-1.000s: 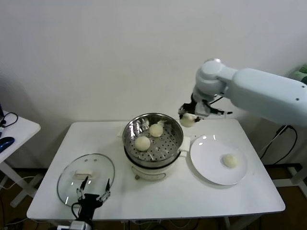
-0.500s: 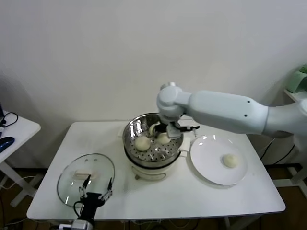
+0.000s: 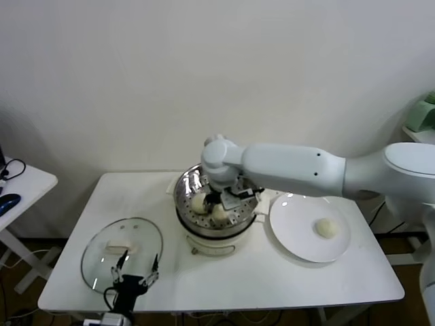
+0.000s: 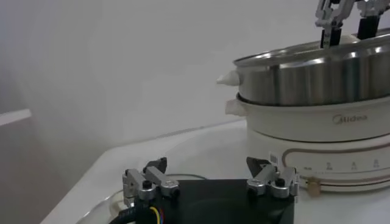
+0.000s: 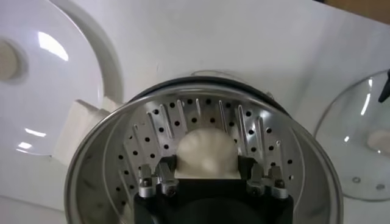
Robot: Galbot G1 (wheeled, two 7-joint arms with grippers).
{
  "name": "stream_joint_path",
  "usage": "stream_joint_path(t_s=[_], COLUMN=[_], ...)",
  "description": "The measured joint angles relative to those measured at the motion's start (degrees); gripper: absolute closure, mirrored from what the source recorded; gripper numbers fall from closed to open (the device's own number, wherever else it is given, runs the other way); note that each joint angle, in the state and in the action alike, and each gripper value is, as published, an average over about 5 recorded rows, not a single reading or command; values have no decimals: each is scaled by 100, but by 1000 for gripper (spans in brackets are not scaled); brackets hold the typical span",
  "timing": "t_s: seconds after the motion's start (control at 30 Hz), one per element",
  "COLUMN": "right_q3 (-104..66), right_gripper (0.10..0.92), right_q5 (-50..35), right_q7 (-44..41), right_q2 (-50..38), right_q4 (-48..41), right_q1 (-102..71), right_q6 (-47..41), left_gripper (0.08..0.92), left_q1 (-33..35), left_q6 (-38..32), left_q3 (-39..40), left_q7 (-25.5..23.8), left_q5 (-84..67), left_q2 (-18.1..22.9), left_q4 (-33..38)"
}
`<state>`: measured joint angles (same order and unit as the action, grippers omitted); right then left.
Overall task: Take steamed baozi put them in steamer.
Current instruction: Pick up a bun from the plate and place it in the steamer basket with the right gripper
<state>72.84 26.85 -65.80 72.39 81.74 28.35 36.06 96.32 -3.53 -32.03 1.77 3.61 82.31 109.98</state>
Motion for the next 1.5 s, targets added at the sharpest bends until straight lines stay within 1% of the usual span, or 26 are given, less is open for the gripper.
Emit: stream_joint_path(t_s=[1.07, 1.17, 1.27, 1.33, 1.5], right_q3=[128, 115, 89, 66, -6], right_gripper=[346, 313, 244, 215, 203], right_q5=[-255, -251, -242, -240, -271], right_q7=[44, 70, 87, 92, 94], right_q2=[-117, -126, -130, -140, -172], right_q4=[79, 71, 47, 35, 12], right_q1=[-147, -154, -162, -164, -140], right_q6=[-44, -46, -40, -37, -30], left_gripper=[177, 177, 177, 177, 177], left_q1=[-68, -71, -73, -72, -73], left_q6=[8, 8, 10, 10, 11], left_q3=[43, 51, 55, 56, 62], left_q7=[5, 6, 7, 9, 9], left_q5=[42, 58, 69, 75, 89], left_q2=[19, 24, 30, 33, 37], left_q4=[-110, -111, -109, -107, -105])
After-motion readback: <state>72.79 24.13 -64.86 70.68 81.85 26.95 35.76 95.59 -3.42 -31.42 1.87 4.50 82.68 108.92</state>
